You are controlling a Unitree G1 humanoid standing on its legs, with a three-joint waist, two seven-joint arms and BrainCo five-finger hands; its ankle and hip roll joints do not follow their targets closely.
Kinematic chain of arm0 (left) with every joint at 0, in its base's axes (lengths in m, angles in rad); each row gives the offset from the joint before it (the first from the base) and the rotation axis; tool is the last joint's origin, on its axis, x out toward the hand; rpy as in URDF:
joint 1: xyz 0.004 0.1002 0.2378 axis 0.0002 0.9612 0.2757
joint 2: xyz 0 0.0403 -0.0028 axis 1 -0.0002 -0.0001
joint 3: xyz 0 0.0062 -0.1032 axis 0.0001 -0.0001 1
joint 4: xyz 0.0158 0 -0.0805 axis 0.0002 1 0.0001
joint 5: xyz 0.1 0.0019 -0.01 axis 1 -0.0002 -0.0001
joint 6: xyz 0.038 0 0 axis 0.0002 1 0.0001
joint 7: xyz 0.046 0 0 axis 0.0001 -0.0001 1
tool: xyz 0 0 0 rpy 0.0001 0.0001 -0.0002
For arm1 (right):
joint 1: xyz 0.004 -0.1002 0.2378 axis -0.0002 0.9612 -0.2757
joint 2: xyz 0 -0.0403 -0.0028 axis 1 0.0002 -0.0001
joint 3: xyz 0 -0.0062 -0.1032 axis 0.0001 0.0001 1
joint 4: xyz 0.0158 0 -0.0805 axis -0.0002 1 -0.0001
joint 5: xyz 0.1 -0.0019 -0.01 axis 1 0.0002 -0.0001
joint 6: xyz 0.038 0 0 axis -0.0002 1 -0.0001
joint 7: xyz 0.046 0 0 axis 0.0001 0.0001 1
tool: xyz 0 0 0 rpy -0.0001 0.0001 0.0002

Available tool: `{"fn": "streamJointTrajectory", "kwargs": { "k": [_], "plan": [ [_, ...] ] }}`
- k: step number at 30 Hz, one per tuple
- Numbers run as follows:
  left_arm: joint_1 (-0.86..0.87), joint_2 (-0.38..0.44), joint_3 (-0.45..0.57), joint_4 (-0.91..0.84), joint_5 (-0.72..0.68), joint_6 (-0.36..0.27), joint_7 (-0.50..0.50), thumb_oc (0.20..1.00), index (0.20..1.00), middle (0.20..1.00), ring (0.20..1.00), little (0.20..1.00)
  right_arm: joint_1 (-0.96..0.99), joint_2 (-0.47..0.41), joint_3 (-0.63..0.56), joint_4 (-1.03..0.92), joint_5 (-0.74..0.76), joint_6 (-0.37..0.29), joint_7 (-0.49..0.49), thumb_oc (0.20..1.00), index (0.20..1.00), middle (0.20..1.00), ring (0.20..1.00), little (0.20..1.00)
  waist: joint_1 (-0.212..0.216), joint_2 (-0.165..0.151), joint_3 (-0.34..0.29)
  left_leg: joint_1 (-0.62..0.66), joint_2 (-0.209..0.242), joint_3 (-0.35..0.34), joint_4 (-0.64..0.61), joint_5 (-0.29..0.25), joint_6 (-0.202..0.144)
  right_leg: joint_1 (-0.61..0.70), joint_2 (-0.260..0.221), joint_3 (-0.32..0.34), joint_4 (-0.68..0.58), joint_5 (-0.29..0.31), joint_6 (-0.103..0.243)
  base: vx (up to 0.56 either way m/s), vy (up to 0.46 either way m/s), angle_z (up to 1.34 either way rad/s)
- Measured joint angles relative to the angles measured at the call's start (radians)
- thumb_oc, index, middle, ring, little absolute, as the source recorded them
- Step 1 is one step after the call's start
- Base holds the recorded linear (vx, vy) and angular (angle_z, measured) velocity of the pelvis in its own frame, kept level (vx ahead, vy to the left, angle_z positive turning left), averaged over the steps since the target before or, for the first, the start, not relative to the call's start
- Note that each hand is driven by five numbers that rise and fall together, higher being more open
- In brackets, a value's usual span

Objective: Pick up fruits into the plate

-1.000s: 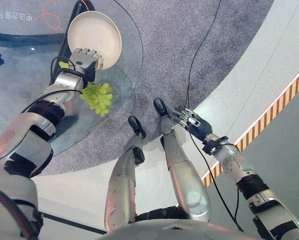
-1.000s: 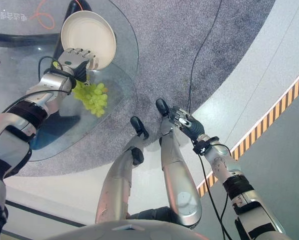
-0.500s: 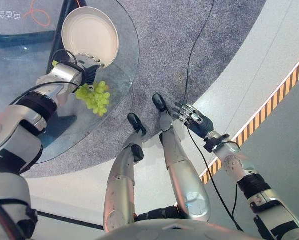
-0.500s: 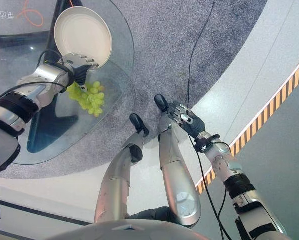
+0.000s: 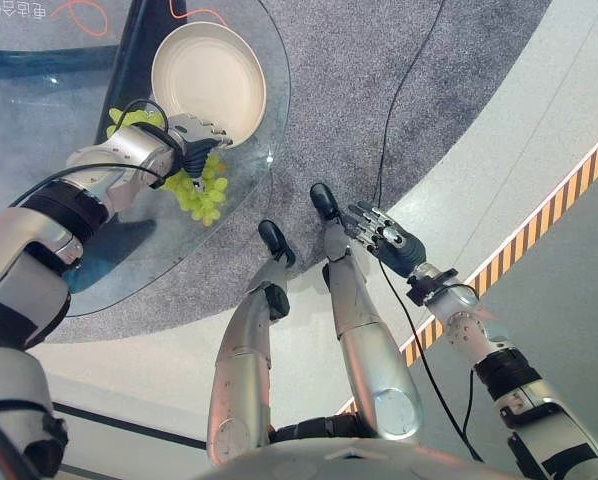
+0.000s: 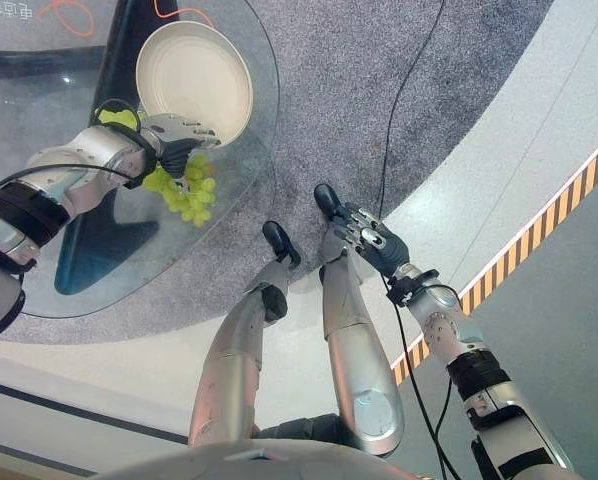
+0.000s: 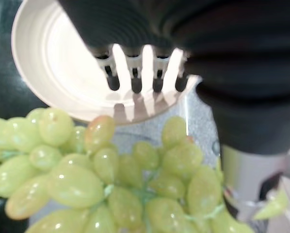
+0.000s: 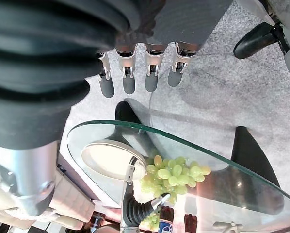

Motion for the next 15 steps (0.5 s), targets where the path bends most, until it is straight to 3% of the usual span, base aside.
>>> {"fn": "streamJointTrajectory", "kwargs": {
  "k": [6, 11, 15],
  "plan": [
    [0.012, 0.008, 0.029, -0.002, 0.021, 0.104, 0.215, 1.0, 1.0, 1.0, 1.0, 1.0, 0.007, 0.006, 0.007, -0.006, 0.001, -0.02, 0.001, 1.0, 1.0, 1.0, 1.0, 1.0, 0.014, 0.0, 0.0, -0.022, 0.0, -0.013, 0.02, 0.0, 0.0, -0.014, -0.002, -0.011, 0.011, 0.001, 0.0, -0.02, -0.032, 0.06],
    [0.047, -0.009, 0.122, 0.01, 0.039, 0.136, 0.357, 1.0, 1.0, 1.0, 1.0, 1.0, 0.007, 0.031, 0.007, -0.006, 0.0, -0.026, -0.002, 1.0, 1.0, 1.0, 1.0, 1.0, 0.017, 0.0, 0.0, -0.022, -0.005, -0.023, 0.022, 0.003, 0.004, -0.01, -0.009, -0.022, 0.012, 0.001, 0.0, -0.02, -0.038, 0.06],
    [0.061, -0.018, 0.138, 0.019, 0.067, 0.145, 0.409, 1.0, 1.0, 1.0, 1.0, 1.0, 0.007, 0.04, 0.011, -0.012, 0.0, -0.026, -0.01, 1.0, 1.0, 1.0, 1.0, 1.0, 0.016, 0.0, 0.0, -0.022, -0.008, -0.026, 0.023, 0.004, 0.006, -0.01, -0.013, -0.024, 0.017, 0.001, 0.0, 0.0, -0.006, 0.01]
  ]
}}
